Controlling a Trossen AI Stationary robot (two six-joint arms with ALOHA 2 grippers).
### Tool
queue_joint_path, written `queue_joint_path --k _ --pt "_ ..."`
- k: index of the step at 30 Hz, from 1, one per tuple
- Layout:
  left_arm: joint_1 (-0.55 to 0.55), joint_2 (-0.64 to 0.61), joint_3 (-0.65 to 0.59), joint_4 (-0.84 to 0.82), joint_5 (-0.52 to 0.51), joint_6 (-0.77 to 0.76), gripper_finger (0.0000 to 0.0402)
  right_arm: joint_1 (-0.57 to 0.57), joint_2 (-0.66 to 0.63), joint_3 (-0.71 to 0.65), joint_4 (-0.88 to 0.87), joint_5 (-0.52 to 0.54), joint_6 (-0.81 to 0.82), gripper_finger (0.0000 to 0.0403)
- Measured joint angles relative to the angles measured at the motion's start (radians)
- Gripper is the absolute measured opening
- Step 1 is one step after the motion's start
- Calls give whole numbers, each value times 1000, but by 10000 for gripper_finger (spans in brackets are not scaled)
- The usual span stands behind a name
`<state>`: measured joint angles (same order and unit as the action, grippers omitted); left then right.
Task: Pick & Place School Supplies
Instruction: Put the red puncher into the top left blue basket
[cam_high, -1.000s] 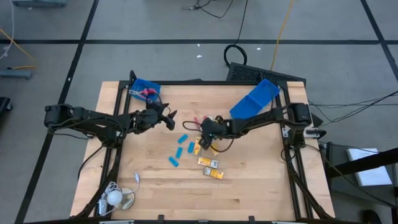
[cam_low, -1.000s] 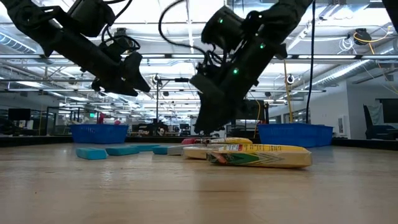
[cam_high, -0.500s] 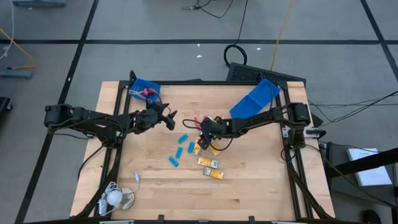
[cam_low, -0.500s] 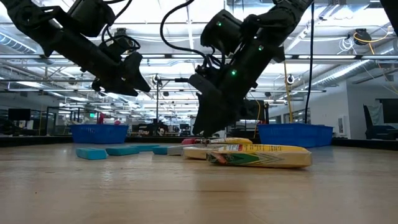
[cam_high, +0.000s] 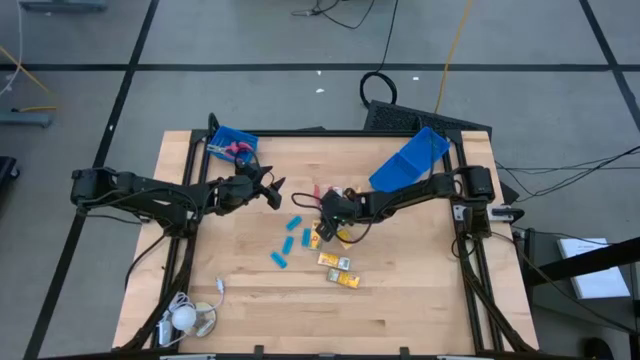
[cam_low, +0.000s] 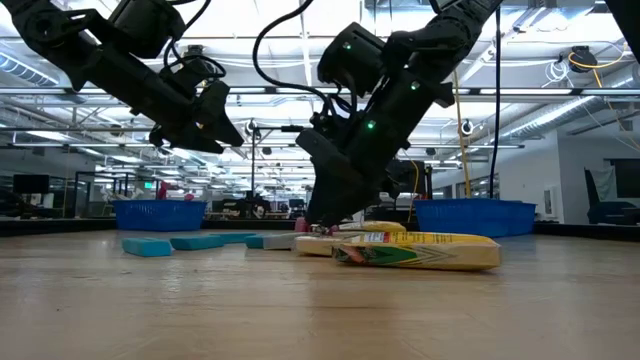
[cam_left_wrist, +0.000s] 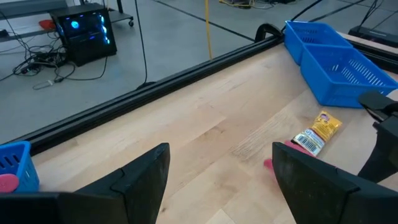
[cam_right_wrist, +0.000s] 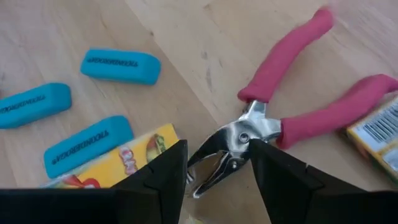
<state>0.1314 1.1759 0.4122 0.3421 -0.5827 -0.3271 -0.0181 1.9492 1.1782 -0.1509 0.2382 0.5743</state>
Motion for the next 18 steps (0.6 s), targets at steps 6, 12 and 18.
queue_joint_path --k 6,12,18 --pt "0 0 0 0 3 -2 287 0 -31 -2 -138 -15 57 169" --pt "0 0 0 0 2 -3 287 -1 -83 -8 -194 -11 65 169" --pt "0 0 0 0 2 -12 287 -12 -75 -6 -147 -8 25 169"
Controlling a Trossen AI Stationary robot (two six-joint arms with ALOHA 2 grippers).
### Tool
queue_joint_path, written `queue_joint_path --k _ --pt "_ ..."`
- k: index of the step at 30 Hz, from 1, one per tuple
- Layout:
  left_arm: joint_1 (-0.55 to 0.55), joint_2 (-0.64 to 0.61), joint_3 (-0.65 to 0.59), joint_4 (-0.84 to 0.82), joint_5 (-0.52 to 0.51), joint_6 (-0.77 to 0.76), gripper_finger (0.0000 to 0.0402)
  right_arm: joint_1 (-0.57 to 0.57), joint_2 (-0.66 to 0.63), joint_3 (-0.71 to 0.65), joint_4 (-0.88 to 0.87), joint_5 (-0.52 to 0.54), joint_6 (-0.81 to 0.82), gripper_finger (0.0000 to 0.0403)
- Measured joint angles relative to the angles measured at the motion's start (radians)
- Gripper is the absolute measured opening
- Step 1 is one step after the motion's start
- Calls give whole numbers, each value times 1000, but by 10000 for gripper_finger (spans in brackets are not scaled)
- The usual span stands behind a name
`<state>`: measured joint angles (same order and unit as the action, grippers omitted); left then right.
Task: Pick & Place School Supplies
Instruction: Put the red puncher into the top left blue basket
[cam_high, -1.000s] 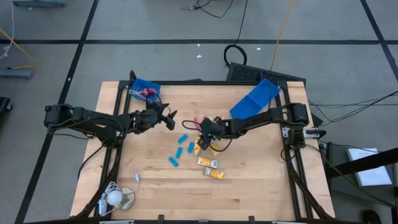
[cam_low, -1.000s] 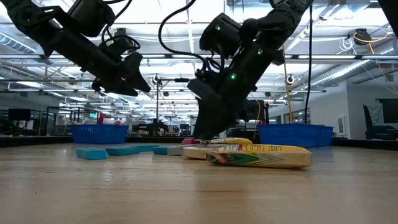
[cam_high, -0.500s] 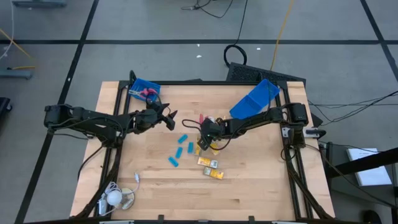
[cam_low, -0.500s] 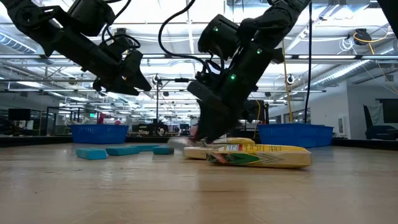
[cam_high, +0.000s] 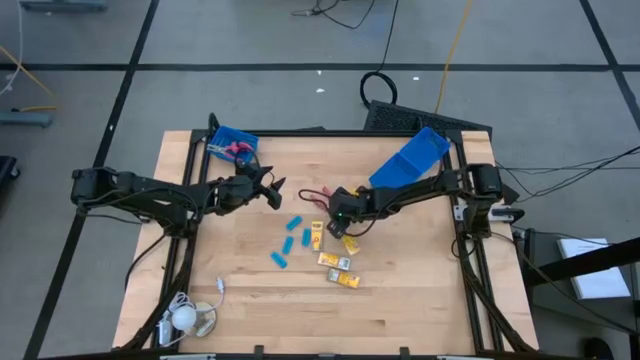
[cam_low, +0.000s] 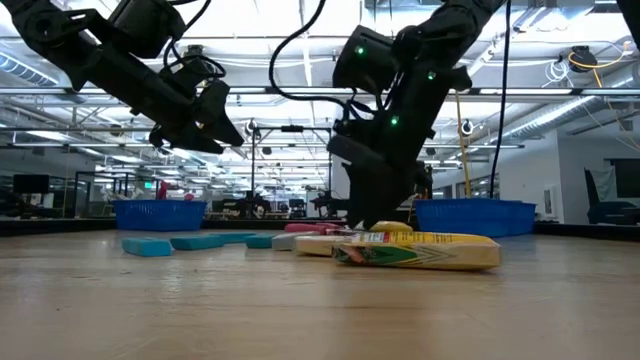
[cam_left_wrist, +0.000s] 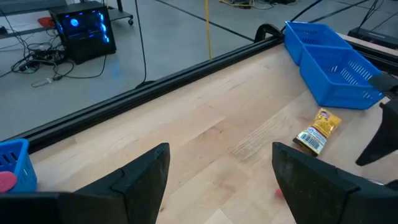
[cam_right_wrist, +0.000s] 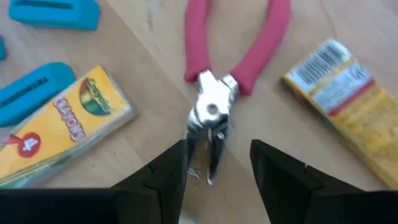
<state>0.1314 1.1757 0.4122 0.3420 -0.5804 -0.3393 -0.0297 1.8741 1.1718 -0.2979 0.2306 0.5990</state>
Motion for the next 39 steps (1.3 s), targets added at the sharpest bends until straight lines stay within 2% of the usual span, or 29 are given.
queue_joint_path --k 13,22,29,35,39 --pt "1 0 0 -1 -1 -5 287 -2 76 4 76 5 -139 165" --pt "1 0 0 -1 5 -5 287 -1 77 1 59 8 -144 89" --pt "1 0 0 -1 5 -5 287 -1 76 0 80 22 -182 91" --pt "1 0 0 -1 6 -10 287 -2 30 -6 79 52 -281 92" --pt "1 0 0 4 73 -47 287 -4 -35 -4 79 110 -341 92"
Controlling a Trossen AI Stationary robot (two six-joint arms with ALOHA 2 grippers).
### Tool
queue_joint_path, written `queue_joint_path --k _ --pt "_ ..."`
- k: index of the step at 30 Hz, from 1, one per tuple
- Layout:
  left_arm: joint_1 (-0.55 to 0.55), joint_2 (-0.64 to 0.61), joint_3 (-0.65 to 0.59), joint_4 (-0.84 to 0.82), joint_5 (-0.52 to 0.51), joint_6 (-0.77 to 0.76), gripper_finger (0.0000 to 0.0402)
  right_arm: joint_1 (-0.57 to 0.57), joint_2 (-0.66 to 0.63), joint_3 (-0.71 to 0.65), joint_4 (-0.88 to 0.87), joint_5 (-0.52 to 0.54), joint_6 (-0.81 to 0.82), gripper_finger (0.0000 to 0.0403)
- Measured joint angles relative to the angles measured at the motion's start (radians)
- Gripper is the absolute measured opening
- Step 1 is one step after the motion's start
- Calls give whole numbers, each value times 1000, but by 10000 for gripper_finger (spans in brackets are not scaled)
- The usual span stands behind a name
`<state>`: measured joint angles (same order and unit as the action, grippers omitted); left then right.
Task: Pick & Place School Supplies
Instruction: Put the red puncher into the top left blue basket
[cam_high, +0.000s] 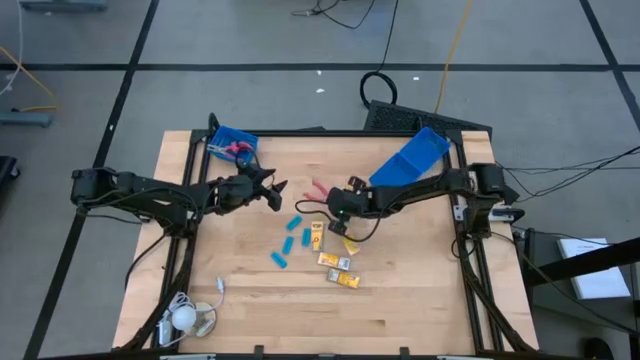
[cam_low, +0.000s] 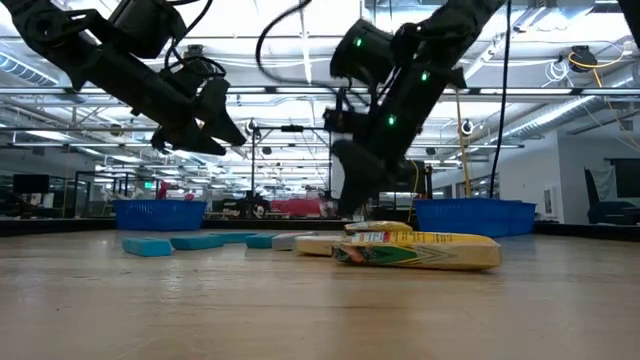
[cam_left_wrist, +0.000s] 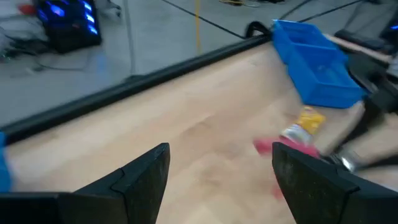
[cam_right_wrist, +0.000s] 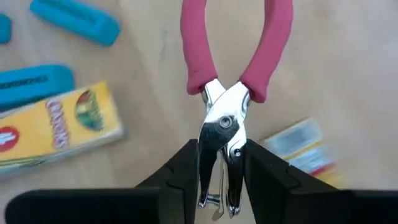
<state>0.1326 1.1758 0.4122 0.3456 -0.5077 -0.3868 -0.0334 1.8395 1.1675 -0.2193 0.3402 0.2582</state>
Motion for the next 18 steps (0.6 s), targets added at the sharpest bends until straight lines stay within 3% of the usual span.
queue_joint_path --k 4,8,14,18 --pt "0 0 0 21 61 -60 287 3 -63 0 1 69 -60 91" --pt "0 1 0 75 97 -45 287 3 -104 0 45 204 -140 91" --pt "3 4 0 191 99 47 287 0 -115 1 226 373 -314 91" --pt "4 4 0 294 101 53 287 0 -115 1 377 396 -418 91"
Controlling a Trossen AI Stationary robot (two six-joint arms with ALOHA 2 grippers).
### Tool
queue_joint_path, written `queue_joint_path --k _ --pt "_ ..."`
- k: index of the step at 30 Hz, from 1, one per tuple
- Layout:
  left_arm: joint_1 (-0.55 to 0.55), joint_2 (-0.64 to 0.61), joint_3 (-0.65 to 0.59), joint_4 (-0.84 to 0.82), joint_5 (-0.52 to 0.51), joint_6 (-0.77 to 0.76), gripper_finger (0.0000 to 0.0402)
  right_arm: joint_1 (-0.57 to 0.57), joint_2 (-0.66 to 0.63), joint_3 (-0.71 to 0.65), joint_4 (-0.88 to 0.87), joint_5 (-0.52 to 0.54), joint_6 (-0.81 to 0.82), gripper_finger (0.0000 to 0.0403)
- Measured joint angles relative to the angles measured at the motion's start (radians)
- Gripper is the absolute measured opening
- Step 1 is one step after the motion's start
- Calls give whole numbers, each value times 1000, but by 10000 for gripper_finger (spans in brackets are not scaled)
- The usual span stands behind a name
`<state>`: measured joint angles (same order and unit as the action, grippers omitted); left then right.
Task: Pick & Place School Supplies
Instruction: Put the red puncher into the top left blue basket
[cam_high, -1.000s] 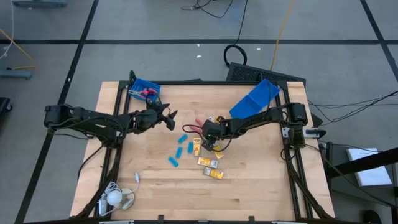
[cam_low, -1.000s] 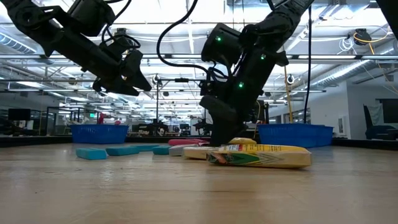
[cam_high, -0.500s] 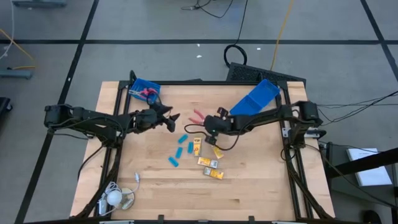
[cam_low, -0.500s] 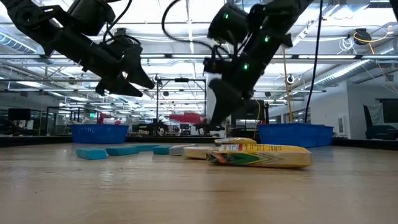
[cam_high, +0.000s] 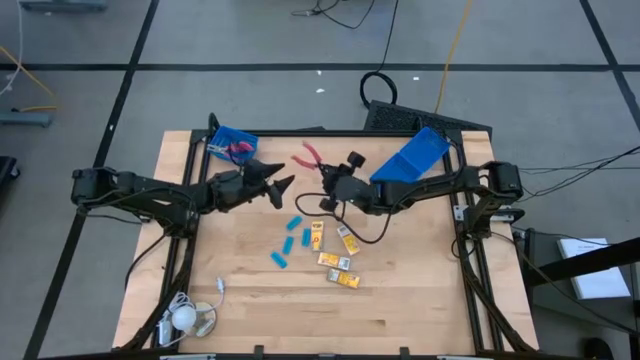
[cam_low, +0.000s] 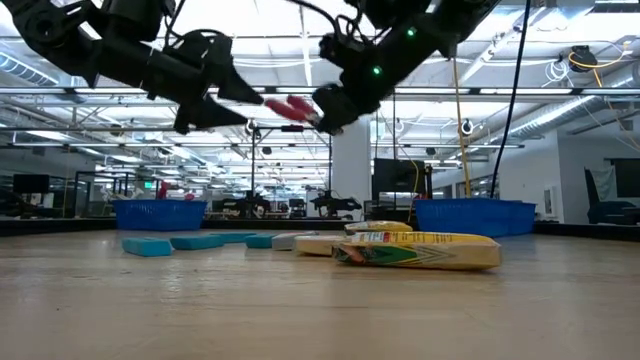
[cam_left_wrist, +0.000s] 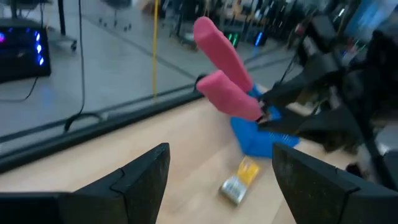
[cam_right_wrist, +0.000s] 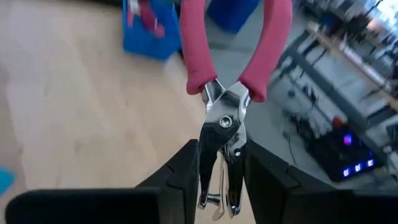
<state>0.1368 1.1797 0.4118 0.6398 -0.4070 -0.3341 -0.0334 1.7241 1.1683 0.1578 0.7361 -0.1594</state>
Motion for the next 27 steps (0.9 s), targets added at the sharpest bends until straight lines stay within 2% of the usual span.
queue_joint_path --k 8,12,24,27 --pt "0 0 0 168 76 48 287 7 -1 -78 351 -39 -153 91" --pt "0 0 0 249 112 80 287 9 -1 -102 390 -82 -156 91" --pt "20 1 9 242 120 62 287 9 -1 -135 452 -106 -144 91" --pt "20 38 33 244 122 64 287 9 -1 -135 458 -113 -144 91"
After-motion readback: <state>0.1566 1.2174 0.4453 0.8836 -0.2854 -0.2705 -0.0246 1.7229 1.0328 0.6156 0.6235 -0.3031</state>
